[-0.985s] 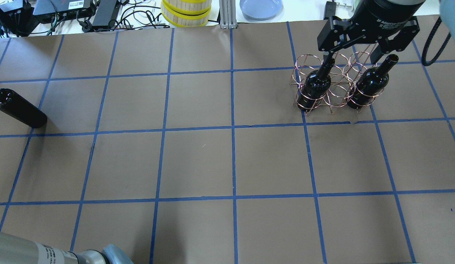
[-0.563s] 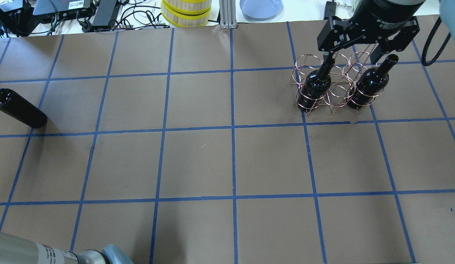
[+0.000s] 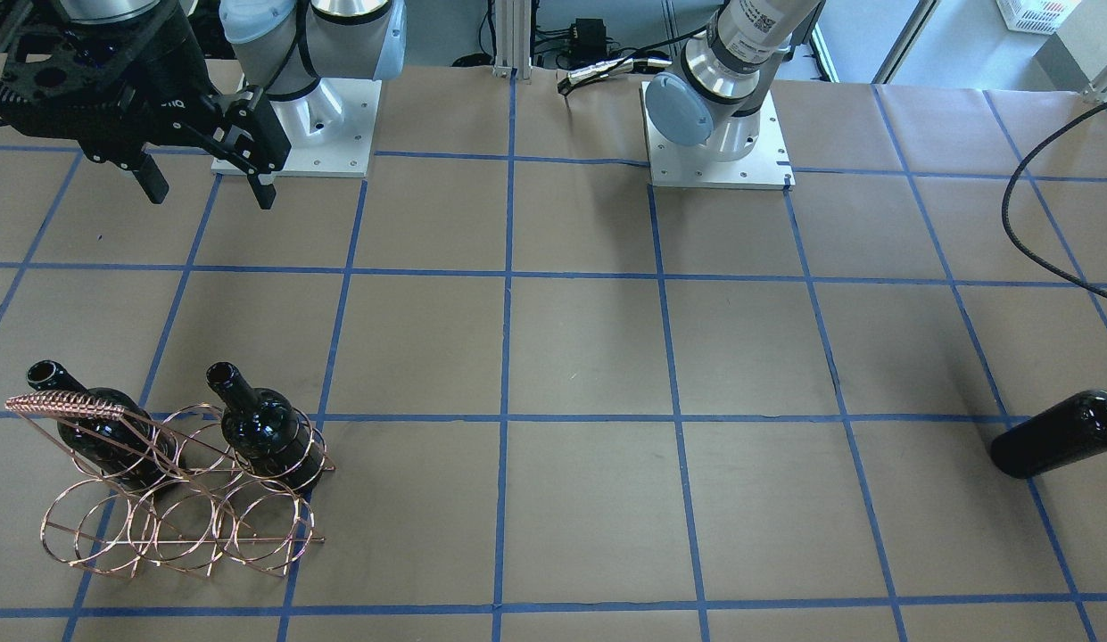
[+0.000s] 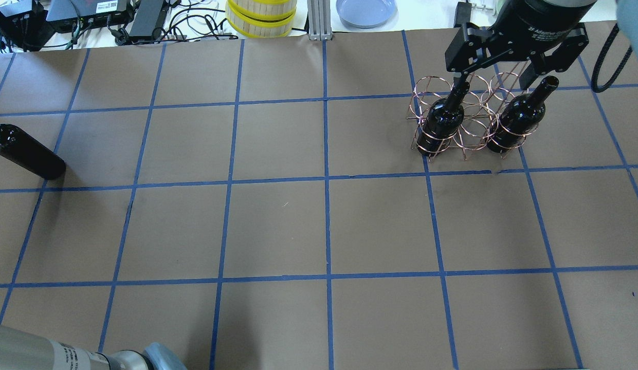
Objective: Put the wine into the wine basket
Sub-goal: 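Lift the bottle with the left gripper and carry it toward table center, then lower the held bottle upright onto the table center with the left gripper, then set the bottle down and open the left gripper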
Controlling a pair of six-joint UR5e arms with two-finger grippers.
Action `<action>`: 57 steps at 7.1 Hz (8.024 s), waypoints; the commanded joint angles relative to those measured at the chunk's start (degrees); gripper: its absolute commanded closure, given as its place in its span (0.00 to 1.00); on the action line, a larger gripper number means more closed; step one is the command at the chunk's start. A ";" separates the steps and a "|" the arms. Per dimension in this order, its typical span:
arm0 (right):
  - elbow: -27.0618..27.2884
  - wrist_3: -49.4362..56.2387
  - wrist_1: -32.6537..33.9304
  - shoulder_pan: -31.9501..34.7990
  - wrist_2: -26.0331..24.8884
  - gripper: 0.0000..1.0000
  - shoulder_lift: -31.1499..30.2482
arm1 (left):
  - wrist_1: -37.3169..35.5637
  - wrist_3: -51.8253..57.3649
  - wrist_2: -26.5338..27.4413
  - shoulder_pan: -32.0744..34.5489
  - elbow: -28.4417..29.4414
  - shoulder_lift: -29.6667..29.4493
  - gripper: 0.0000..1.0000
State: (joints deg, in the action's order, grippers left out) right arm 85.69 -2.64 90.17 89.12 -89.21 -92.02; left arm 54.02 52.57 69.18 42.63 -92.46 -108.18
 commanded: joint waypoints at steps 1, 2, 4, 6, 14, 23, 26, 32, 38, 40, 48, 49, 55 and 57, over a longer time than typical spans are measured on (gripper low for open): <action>0.00 0.00 -0.09 0.00 0.00 0.00 0.00 | 0.91 -0.44 0.25 0.87 0.17 1.99 0.93; 0.00 0.00 -0.09 0.00 -0.09 0.00 0.00 | 4.13 -0.62 0.34 1.92 0.52 3.05 0.94; 0.00 -0.09 0.00 0.00 -0.09 0.00 0.00 | 7.58 -6.75 3.30 6.47 0.35 7.26 0.95; 0.00 -0.09 0.00 0.00 -0.09 0.00 0.00 | 11.42 -15.24 7.10 15.42 -1.75 12.79 1.00; 0.00 0.00 -0.09 0.00 0.08 0.00 0.00 | 10.75 -62.99 21.16 59.71 -13.87 22.92 1.00; 0.00 0.00 -0.09 0.09 0.00 0.00 0.00 | 7.24 -73.31 29.87 69.43 -20.92 26.44 1.00; 0.00 0.00 -0.09 0.09 0.08 0.00 0.00 | 6.98 -72.87 29.42 69.79 -21.88 26.88 1.00; 0.00 0.00 -0.09 0.09 0.08 0.00 0.00 | 4.16 -79.11 29.95 74.17 -24.79 28.63 1.00; 0.00 0.00 -0.09 0.09 0.00 0.00 0.00 | 2.15 -81.31 35.93 73.66 -24.96 28.20 1.00; 0.00 0.00 -0.09 0.00 0.00 0.00 0.00 | 0.04 -81.31 36.02 73.48 -25.05 27.76 1.00; 0.00 -0.09 -0.09 0.09 0.08 0.00 0.00 | -1.29 -81.31 33.13 72.25 -26.46 25.91 1.00; 0.00 -0.09 -0.09 0.09 0.08 0.00 0.00 | -1.20 -81.31 33.03 72.07 -26.46 25.91 1.00; 0.00 -0.09 -0.17 0.09 0.08 0.00 0.00 | -1.11 -81.22 33.12 71.81 -26.37 24.94 1.00; 0.00 0.00 -0.17 0.09 0.08 0.00 0.00 | -1.11 -81.22 33.56 71.89 -26.28 24.86 0.99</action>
State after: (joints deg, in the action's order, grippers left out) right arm 85.69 -2.66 90.00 89.21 -89.12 -92.02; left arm 52.91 -28.65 102.45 114.48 -118.80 -83.25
